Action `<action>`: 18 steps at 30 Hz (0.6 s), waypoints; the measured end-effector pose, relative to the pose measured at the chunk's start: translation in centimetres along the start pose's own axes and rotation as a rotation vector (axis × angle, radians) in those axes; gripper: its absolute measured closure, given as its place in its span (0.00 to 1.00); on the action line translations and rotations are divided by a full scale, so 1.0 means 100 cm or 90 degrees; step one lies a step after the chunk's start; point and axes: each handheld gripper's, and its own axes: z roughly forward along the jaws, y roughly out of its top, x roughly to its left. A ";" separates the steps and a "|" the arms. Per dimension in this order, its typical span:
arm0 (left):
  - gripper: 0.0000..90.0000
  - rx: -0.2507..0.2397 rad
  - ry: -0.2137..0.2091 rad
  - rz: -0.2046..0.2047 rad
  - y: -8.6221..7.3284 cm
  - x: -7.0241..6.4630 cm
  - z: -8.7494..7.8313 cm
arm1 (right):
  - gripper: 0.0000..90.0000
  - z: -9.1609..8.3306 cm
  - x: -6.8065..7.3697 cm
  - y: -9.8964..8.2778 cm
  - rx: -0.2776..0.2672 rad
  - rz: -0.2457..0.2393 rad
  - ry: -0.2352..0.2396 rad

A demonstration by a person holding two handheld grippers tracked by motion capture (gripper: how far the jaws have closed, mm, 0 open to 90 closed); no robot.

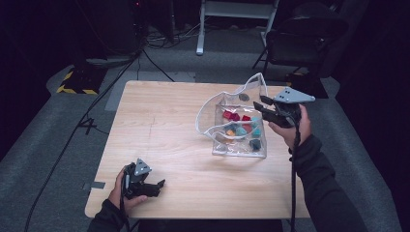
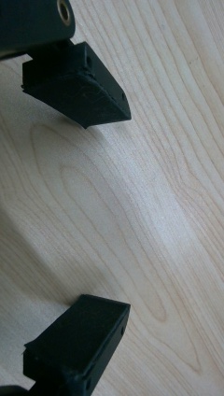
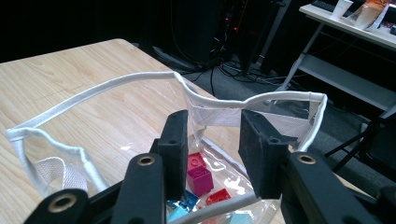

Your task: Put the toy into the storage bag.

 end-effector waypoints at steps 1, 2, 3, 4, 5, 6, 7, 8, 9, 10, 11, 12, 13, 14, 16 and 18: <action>0.10 0.000 -0.001 0.000 0.000 0.000 0.000 | 0.70 -0.001 0.000 0.000 -0.001 -0.001 -0.001; 0.10 0.000 0.000 0.000 0.000 0.000 0.000 | 0.70 -0.001 0.001 0.000 -0.002 0.000 0.000; 0.10 0.000 0.000 0.000 0.000 0.000 0.000 | 0.70 -0.002 0.001 -0.001 -0.002 0.001 0.002; 0.10 0.000 0.000 0.000 0.000 0.000 0.000 | 0.69 -0.002 0.001 -0.001 -0.003 0.000 0.002; 0.10 0.000 0.000 0.000 0.000 0.000 0.000 | 0.69 -0.003 0.002 -0.001 -0.004 -0.001 0.003; 0.10 -0.001 0.000 0.000 0.000 0.000 0.000 | 0.69 -0.004 0.002 -0.002 -0.005 0.000 0.004; 0.10 -0.001 0.000 0.000 0.000 0.000 0.000 | 0.69 -0.005 0.003 -0.002 -0.006 -0.004 0.003; 0.10 -0.001 0.000 0.000 0.000 0.000 0.000 | 0.68 -0.006 0.003 -0.002 -0.006 -0.005 0.003; 0.10 -0.001 0.000 0.000 0.000 0.000 0.000 | 0.68 -0.007 0.003 -0.003 -0.006 -0.004 0.004; 0.10 -0.001 0.000 0.000 0.000 0.000 0.000 | 0.68 -0.008 0.003 -0.003 -0.006 -0.005 0.006; 0.10 -0.001 0.000 0.000 0.000 0.000 0.000 | 0.67 -0.010 0.004 -0.003 -0.007 -0.006 0.006; 0.10 -0.001 0.000 0.000 0.000 0.000 0.000 | 0.66 -0.011 0.004 -0.004 -0.007 -0.009 0.006; 0.10 -0.001 0.000 0.000 0.000 0.000 0.000 | 0.66 -0.012 0.004 -0.004 -0.007 -0.009 0.007; 0.10 -0.001 0.000 0.000 0.000 0.000 0.000 | 0.64 -0.014 0.004 -0.005 -0.007 -0.010 0.008; 0.10 -0.001 0.000 0.000 0.000 0.000 0.000 | 0.61 -0.017 0.005 -0.007 -0.008 -0.005 0.012; 0.10 -0.001 0.000 0.000 0.000 0.000 0.000 | 0.59 -0.021 0.006 -0.008 -0.009 -0.008 0.012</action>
